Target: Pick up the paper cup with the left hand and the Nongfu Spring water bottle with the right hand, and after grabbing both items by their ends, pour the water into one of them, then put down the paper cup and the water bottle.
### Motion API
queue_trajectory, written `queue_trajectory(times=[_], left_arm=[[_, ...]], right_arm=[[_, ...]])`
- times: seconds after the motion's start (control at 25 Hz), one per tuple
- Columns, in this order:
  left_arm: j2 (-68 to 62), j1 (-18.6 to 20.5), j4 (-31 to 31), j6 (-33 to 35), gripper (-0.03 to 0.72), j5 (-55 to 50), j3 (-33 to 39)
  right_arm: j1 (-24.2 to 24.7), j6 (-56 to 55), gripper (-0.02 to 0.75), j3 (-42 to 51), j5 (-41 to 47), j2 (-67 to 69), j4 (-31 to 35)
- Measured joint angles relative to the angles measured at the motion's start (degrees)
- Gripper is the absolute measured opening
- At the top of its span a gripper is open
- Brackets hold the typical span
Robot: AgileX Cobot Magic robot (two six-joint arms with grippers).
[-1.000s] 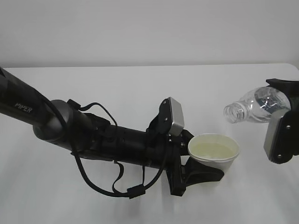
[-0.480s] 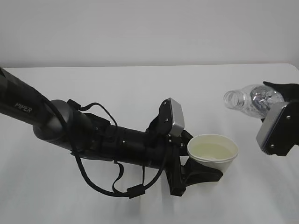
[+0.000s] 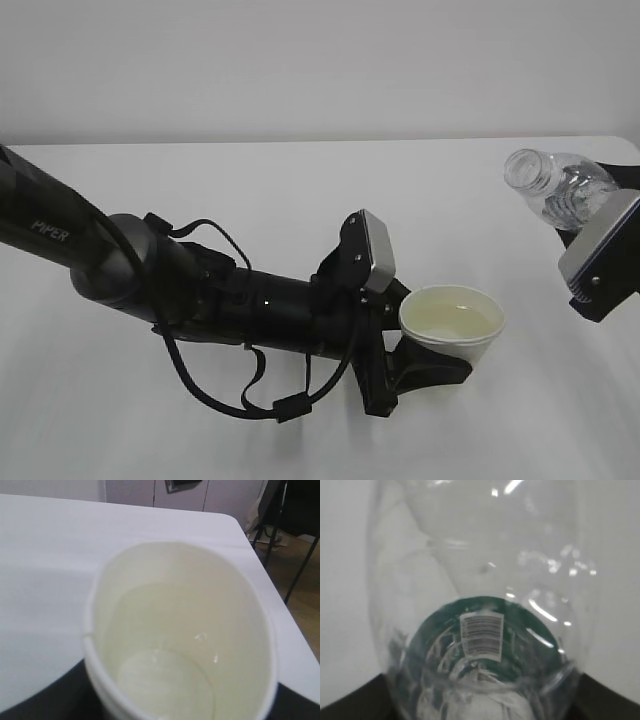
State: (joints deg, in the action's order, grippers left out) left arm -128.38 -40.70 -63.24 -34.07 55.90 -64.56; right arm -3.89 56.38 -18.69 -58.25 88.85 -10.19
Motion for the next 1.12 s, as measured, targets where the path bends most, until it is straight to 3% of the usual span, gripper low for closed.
queue_trajectory(times=[1.12], left_arm=[[0.0, 0.0, 5.2, 0.3, 0.425, -1.1, 0.0]], right_arm=[[0.0, -32.2, 0.430, 0.0, -5.9, 0.0, 0.3]])
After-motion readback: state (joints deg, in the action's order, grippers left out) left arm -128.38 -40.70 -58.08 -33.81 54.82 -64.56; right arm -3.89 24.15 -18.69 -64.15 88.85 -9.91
